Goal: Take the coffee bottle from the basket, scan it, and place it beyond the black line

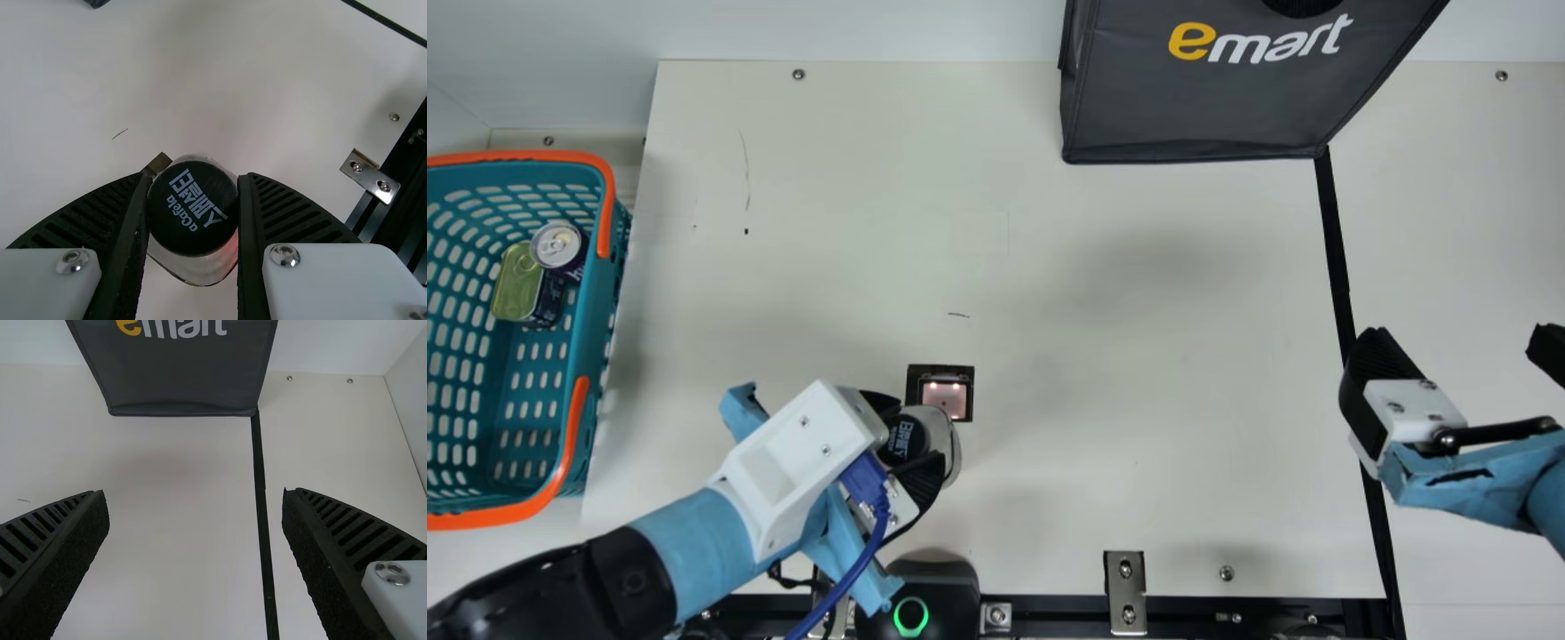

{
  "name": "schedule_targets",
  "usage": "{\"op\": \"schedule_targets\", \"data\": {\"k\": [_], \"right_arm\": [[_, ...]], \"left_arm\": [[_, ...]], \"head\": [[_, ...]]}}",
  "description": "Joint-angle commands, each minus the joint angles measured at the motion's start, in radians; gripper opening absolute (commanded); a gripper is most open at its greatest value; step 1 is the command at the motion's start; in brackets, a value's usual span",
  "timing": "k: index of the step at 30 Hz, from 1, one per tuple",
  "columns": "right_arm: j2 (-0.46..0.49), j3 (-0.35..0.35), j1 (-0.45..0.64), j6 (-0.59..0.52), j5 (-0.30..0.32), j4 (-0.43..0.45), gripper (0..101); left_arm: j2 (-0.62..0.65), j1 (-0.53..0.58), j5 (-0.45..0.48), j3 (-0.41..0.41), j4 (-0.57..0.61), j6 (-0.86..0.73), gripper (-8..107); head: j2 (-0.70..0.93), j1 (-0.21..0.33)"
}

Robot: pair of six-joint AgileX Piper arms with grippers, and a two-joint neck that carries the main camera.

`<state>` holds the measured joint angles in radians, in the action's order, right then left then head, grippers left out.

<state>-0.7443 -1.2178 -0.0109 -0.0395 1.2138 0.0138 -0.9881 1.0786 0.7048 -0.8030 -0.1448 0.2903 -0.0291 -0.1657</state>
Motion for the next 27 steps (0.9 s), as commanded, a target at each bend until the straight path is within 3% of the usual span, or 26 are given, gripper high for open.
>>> {"op": "schedule_targets", "data": {"k": [1,27], "right_arm": [[0.0,0.0,0.0,0.0,0.0,0.0,91],[0.0,0.0,0.0,0.0,0.0,0.0,91]], "left_arm": [[0.002,-0.002,0.0,-0.001,0.008,-0.006,10],[0.018,-0.101,0.087,-0.081,0.162,-0.217,10]], "head": [[0.002,0.027],[0.002,0.027]]}}
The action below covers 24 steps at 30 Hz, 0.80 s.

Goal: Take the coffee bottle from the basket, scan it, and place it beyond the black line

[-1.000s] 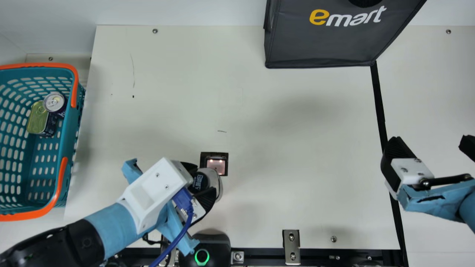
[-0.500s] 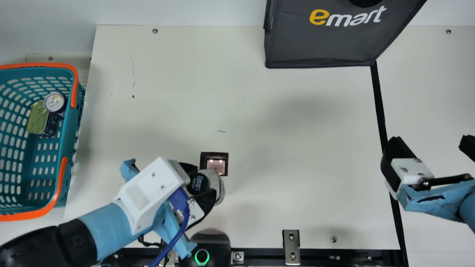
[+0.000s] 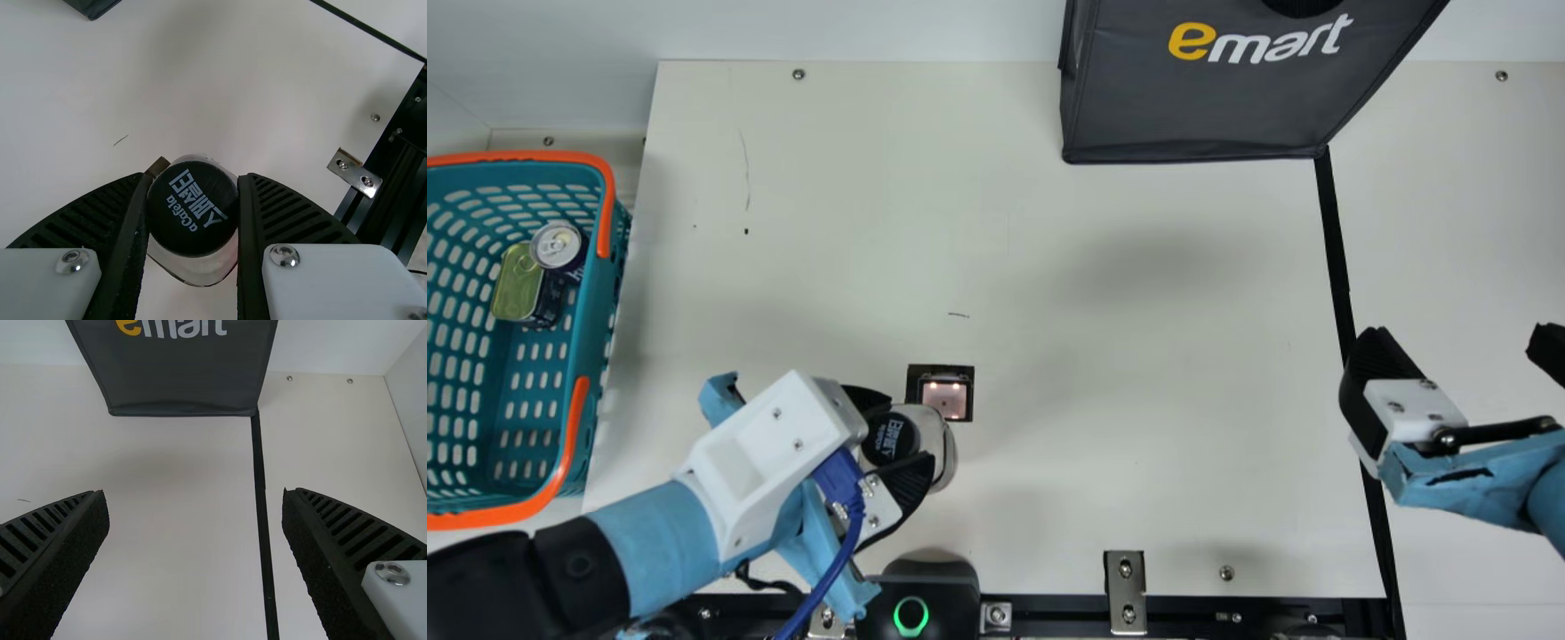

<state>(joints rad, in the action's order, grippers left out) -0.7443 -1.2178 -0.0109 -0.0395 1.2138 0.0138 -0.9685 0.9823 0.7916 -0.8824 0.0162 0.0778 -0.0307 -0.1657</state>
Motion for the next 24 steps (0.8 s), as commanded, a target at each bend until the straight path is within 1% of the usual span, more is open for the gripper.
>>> {"op": "schedule_targets", "data": {"k": [1,12,24], "right_arm": [[0.0,0.0,0.0,0.0,0.0,0.0,91],[0.0,0.0,0.0,0.0,0.0,0.0,91],[0.0,0.0,0.0,0.0,0.0,0.0,91]], "left_arm": [[-0.005,-0.012,0.001,-0.005,0.007,-0.012,10],[-0.073,-0.067,-0.016,-0.065,0.039,-0.068,10],[-0.207,-0.105,-0.071,-0.157,0.06,-0.133,10]], "head": [[0.003,0.027],[0.003,0.027],[0.003,0.027]]}}
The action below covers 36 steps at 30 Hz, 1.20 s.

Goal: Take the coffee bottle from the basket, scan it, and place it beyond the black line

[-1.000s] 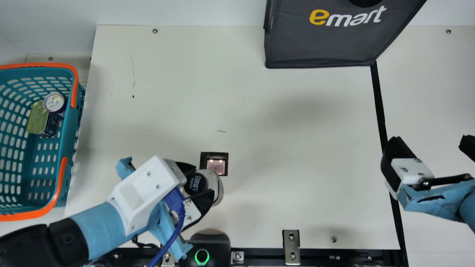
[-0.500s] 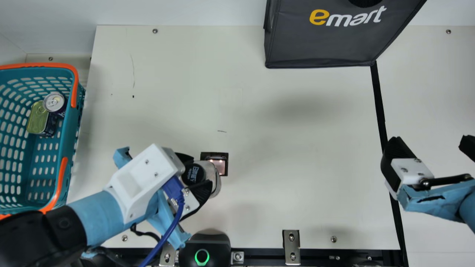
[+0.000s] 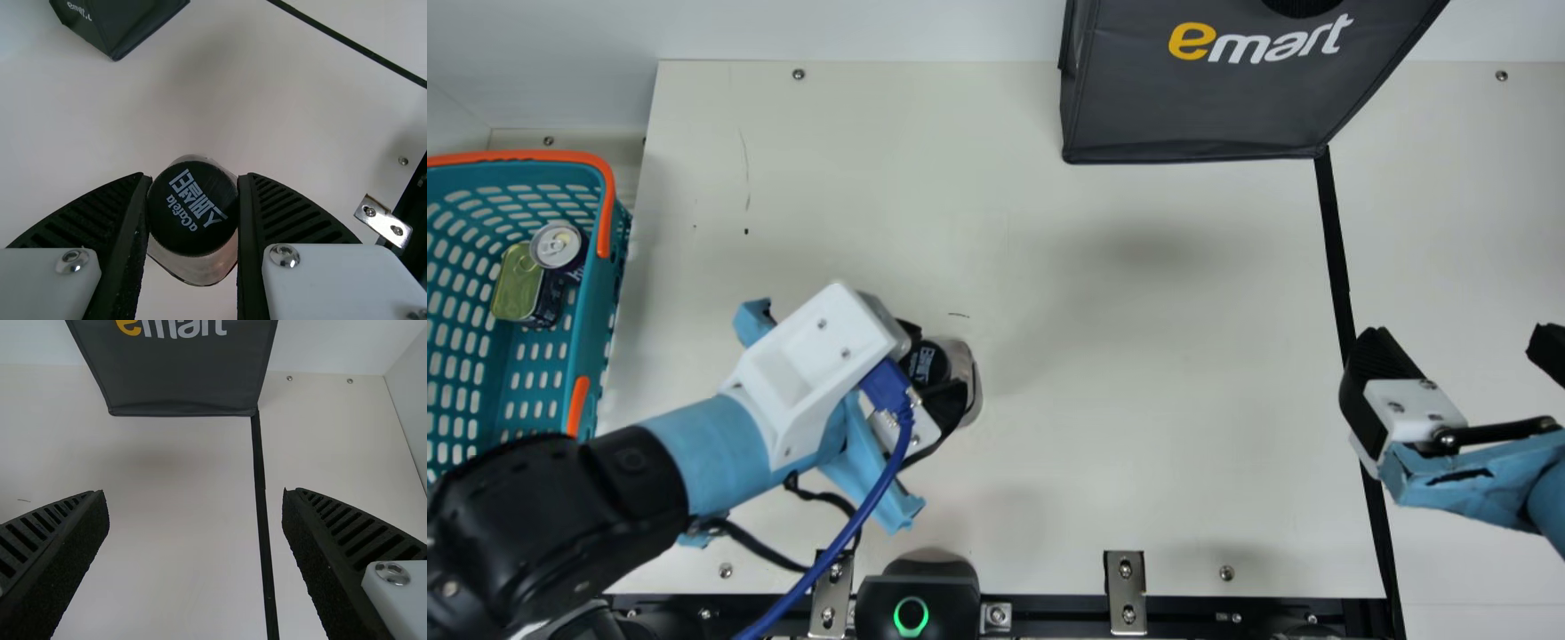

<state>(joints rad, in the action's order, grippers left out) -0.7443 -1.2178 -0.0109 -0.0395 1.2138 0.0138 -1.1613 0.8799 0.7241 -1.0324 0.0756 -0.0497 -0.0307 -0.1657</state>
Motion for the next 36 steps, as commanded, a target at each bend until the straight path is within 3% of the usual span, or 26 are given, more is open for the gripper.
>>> {"op": "schedule_targets", "data": {"k": [1,14,36], "right_arm": [[0.0,0.0,0.0,0.0,0.0,0.0,91],[0.0,0.0,0.0,0.0,0.0,0.0,91],[0.0,0.0,0.0,0.0,0.0,0.0,91]], "left_arm": [[-0.027,-0.004,-0.009,-0.016,0.001,-0.01,10],[-0.175,-0.02,-0.075,-0.096,0.006,-0.047,10],[-0.347,-0.018,-0.188,-0.143,-0.041,-0.015,10]], "head": [[0.003,0.027],[0.003,0.027],[0.003,0.027]]}}
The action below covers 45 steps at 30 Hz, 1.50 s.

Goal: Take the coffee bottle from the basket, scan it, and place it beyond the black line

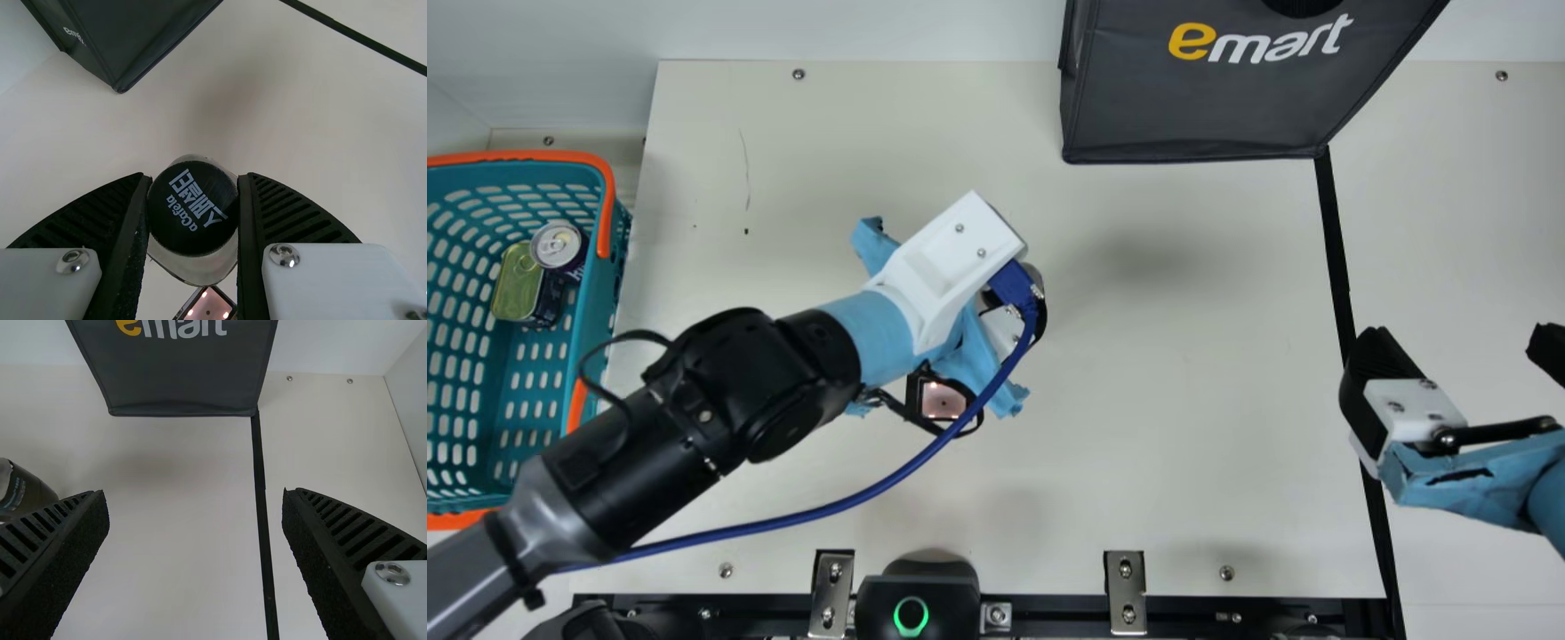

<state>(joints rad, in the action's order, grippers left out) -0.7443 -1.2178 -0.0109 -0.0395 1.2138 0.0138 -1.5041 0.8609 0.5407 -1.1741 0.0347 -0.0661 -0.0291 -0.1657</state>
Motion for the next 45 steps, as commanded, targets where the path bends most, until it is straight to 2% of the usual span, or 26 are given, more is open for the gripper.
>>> {"op": "schedule_targets", "data": {"k": [1,14,33,36,39,45], "right_arm": [[0.0,0.0,0.0,0.0,0.0,0.0,91],[0.0,0.0,0.0,0.0,0.0,0.0,91],[0.0,0.0,0.0,0.0,0.0,0.0,91],[0.0,0.0,0.0,0.0,0.0,0.0,91],[0.0,0.0,0.0,0.0,0.0,0.0,91],[0.0,0.0,0.0,0.0,0.001,0.0,91]], "left_arm": [[-0.012,0.002,-0.01,-0.004,-0.001,0.002,10],[-0.085,0.005,-0.064,-0.023,0.001,0.01,10],[-0.122,0.007,-0.095,-0.031,0.019,-0.023,10],[-0.124,0.008,-0.098,-0.032,0.023,-0.028,19],[-0.126,0.009,-0.1,-0.031,0.028,-0.032,21],[-0.127,0.011,-0.102,-0.029,0.033,-0.036,41]], "head": [[0.002,0.027],[0.002,0.027],[0.002,0.027],[0.002,0.027],[0.002,0.027],[0.002,0.027]]}}
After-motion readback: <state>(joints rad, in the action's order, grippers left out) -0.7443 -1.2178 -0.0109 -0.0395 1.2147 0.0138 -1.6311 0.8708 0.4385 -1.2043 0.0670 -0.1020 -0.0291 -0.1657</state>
